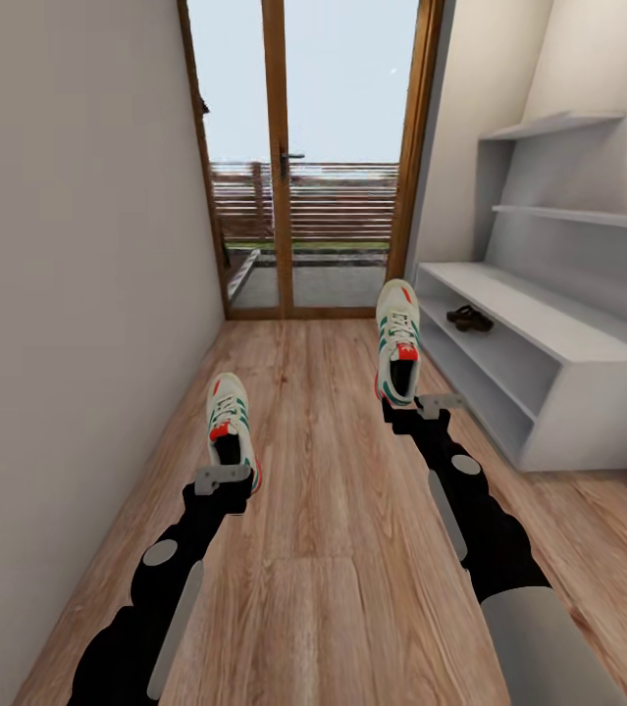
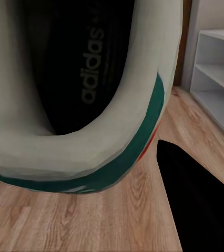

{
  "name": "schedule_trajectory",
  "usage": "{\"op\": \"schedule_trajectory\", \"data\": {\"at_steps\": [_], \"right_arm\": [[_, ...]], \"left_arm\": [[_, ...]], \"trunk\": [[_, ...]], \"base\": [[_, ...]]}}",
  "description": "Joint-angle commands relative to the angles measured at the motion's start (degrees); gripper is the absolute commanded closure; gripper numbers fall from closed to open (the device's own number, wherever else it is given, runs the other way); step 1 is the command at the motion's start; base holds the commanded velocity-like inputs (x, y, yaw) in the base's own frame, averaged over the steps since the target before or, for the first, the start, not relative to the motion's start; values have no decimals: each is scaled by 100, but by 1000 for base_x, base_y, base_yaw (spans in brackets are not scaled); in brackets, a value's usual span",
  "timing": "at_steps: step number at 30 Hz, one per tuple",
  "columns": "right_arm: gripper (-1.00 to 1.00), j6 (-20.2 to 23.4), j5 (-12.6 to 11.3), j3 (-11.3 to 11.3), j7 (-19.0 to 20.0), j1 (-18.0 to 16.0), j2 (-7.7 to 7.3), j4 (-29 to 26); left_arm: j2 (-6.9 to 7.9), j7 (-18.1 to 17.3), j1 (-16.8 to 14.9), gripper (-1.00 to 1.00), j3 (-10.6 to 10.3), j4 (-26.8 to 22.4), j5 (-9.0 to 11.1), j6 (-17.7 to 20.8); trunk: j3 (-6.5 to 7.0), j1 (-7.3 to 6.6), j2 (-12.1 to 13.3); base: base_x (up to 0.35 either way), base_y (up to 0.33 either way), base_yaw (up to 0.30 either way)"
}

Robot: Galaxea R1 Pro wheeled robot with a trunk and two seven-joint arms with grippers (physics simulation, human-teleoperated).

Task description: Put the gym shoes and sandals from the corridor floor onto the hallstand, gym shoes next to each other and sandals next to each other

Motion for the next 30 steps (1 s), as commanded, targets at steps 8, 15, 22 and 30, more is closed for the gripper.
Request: {"op": "schedule_trajectory", "data": {"at_steps": [8, 15, 22, 30], "right_arm": [[100, 39, -120, -25, -5, -2, 3, -34], [100, 40, -153, -27, -4, -2, -10, -41], [100, 32, -145, -27, -11, -2, -5, -28], [100, 36, -145, -20, -4, -2, -4, -29]], "left_arm": [[1, 32, -3, 100, -9, -8, 16, 32], [1, 32, -3, 100, -9, -8, 16, 32], [1, 32, -3, 100, -9, -8, 16, 32], [1, 34, -3, 100, -9, -8, 16, 32]], "trunk": [[-6, 2, -2], [-6, 2, -2], [-6, 2, -2], [-6, 2, -2]], "base": [[348, 0, 0], [348, 0, 0], [347, 0, 0], [347, 0, 0]]}}
